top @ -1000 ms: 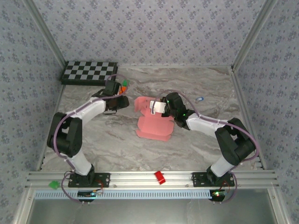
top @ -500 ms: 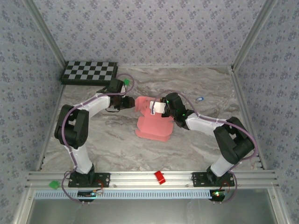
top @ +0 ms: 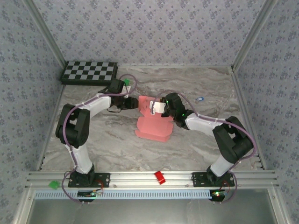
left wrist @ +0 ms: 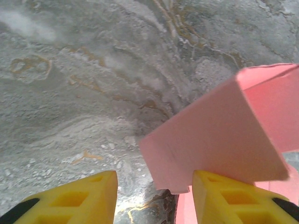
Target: Fold the paper box
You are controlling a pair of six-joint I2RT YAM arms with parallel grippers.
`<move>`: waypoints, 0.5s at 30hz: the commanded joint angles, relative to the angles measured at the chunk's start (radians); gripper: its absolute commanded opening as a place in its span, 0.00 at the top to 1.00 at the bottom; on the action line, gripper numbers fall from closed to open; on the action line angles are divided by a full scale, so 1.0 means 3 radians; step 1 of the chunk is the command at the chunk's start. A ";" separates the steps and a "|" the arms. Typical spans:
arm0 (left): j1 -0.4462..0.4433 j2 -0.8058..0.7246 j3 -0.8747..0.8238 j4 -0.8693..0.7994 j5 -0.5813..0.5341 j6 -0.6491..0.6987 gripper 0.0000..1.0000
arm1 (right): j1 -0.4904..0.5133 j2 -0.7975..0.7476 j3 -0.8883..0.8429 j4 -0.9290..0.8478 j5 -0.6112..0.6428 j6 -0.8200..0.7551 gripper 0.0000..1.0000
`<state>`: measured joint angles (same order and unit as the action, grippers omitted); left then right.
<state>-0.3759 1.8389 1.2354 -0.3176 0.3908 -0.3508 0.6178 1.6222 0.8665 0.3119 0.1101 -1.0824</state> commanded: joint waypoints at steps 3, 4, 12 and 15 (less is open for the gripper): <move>-0.0030 0.0031 -0.0045 0.0144 0.0180 0.0106 0.55 | 0.0014 0.0051 0.0047 0.0037 0.0043 -0.0035 1.00; -0.0035 0.0037 -0.0060 0.0170 0.0192 0.0109 0.56 | 0.0017 0.0049 0.0047 0.0037 0.0045 -0.0035 1.00; -0.0022 -0.0049 -0.0134 0.0320 0.0226 0.0096 0.57 | 0.0016 0.0048 0.0042 0.0034 0.0072 -0.0046 1.00; 0.0041 -0.0219 -0.0270 0.0500 0.0204 0.0002 0.59 | 0.0012 0.0054 0.0055 0.0034 0.0074 -0.0053 1.00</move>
<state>-0.3775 1.8359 1.1919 -0.2226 0.4343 -0.3370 0.6178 1.6241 0.8665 0.3130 0.1181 -1.0828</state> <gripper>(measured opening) 0.418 0.052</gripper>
